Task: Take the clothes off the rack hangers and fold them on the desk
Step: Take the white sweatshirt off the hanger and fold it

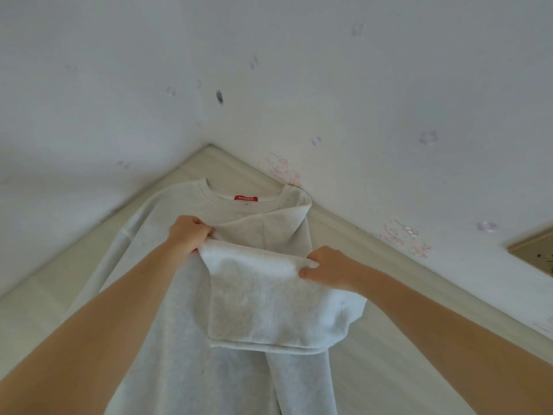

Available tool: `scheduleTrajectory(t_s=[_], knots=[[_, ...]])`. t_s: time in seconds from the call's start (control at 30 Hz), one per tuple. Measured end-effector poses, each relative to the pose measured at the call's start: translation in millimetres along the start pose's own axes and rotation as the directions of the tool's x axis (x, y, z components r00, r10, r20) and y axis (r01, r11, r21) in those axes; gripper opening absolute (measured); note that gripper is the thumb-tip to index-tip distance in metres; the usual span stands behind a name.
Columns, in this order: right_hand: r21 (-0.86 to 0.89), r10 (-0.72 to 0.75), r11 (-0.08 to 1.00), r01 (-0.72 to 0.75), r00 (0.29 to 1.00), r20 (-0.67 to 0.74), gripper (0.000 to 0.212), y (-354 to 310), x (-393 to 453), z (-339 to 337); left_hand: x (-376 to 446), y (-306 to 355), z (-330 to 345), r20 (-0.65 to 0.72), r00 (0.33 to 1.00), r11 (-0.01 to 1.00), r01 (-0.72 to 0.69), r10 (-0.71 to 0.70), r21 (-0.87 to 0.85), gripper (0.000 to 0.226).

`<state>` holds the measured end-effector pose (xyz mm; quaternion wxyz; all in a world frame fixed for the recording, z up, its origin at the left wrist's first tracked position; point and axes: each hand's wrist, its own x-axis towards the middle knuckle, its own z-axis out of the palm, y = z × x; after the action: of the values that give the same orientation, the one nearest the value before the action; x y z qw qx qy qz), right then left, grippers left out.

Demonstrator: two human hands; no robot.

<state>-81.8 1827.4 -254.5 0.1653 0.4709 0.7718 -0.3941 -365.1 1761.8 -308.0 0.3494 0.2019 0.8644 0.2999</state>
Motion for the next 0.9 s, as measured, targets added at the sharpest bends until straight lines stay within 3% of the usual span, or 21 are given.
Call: scheduleTrajectory(t_s=[0.07, 0.17, 0.23, 0.3, 0.37, 0.47, 0.57, 0.7, 0.73, 0.8, 0.83, 0.9], knots=[[-0.081, -0.011, 0.997, 0.01, 1.0, -0.009, 0.025, -2, 16, 3, 0, -8, 0, 0.036, 0.997, 0.987, 0.066, -0.061, -0.147, 0.013], [-0.157, -0.087, 0.985, 0.069, 0.99, -0.111, 0.019, -10, 36, 2, -9, -14, -7, 0.26, 0.957, 0.859, 0.238, -0.127, -0.454, 0.04], [-0.072, -0.121, 0.991, 0.11, 0.977, -0.173, 0.02, -19, 42, -4, -20, -21, -10, 0.378, 0.921, 0.846, 0.275, -0.096, -0.456, 0.045], [0.0, -0.111, 0.994, 0.114, 0.971, -0.213, 0.019, -30, 48, -7, -28, -35, -9, 0.424, 0.905, 0.888, 0.215, -0.025, -0.407, 0.037], [0.03, -0.069, 0.996, 0.079, 0.967, -0.244, 0.022, -37, 53, -9, -33, -48, -8, 0.407, 0.912, 0.897, 0.142, 0.046, -0.419, 0.034], [0.073, -0.042, 0.995, 0.065, 0.961, -0.274, 0.027, -44, 60, -7, -30, -57, -9, 0.194, 0.977, 0.883, 0.017, 0.084, -0.468, 0.022], [0.157, -0.052, 0.983, 0.097, 0.962, -0.268, 0.026, -54, 62, 1, -25, -60, -12, -0.019, 0.988, 0.94, -0.153, 0.154, -0.304, 0.016], [0.135, -0.082, 0.987, 0.092, 0.994, -0.078, 0.024, -60, 61, 17, -26, -77, -10, -0.219, 0.942, 0.964, -0.264, 0.253, -0.021, 0.044], [0.106, -0.06, 0.992, 0.066, 0.997, -0.056, 0.027, -56, 60, 17, -27, -83, -10, -0.222, 0.907, 0.934, -0.345, 0.358, 0.097, 0.05], [0.101, 0.005, 0.995, 0.0, 0.999, -0.045, 0.031, -48, 56, 12, -25, -94, -9, -0.116, 0.806, 0.779, -0.509, 0.581, 0.365, 0.055], [0.101, 0.037, 0.994, -0.032, 0.998, -0.042, 0.033, -41, 54, 7, -24, -95, -8, -0.042, 0.768, 0.702, -0.561, 0.639, 0.439, 0.055], [-0.011, 0.074, 0.997, -0.074, 0.997, 0.006, 0.038, -29, 47, 1, -27, -91, -6, 0.097, 0.768, 0.65, -0.595, 0.633, 0.473, 0.054]])
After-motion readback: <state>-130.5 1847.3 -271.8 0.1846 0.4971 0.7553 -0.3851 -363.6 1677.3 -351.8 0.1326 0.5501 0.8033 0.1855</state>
